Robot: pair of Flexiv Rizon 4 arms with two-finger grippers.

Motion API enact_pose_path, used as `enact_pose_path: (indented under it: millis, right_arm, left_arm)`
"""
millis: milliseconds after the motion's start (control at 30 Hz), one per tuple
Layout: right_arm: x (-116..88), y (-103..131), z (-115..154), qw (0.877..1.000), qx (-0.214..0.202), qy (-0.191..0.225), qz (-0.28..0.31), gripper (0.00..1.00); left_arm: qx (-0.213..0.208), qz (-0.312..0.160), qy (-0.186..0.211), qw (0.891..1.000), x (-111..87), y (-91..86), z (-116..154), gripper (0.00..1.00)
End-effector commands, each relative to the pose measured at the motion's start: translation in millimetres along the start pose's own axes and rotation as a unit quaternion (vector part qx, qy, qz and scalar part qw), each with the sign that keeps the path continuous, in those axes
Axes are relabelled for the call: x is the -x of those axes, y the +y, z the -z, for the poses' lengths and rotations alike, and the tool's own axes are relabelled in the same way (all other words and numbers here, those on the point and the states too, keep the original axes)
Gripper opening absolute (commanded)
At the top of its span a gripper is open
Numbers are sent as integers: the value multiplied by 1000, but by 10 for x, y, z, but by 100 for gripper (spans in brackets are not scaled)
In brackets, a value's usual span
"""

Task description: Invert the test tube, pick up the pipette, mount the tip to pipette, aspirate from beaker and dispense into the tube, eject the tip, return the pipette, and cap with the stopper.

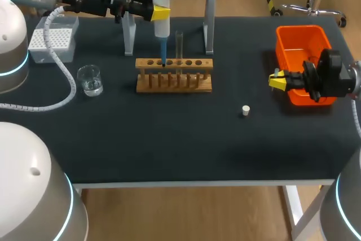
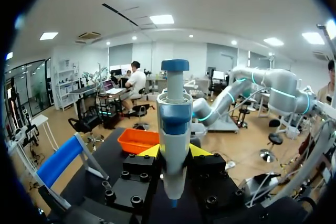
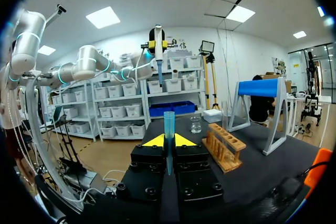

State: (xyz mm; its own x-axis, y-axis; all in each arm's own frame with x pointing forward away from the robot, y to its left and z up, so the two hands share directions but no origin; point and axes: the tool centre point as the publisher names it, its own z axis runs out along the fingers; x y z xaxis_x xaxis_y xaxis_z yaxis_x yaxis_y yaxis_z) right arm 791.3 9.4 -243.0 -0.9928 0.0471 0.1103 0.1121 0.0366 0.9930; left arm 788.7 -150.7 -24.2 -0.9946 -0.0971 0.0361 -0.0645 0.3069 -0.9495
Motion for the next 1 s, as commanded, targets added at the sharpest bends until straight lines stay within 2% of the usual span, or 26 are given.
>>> enact_pose_path:
  millis: [33, 433, 1000]
  right_arm:
    - [-16, -3, -164, 1000, -14, 2, 2, 0]
    - [-141, -29, -743, 1000, -15, 4, 0, 0]
    - [-361, -9, -1671, 999, 6, 50, 0, 0]
  left_arm:
    - [1, 0, 1, 1000, -1, -5, 15, 0]
    - [1, 0, 1, 1000, -1, -5, 15, 0]
    - [1, 0, 1, 1000, -1, -5, 15, 0]
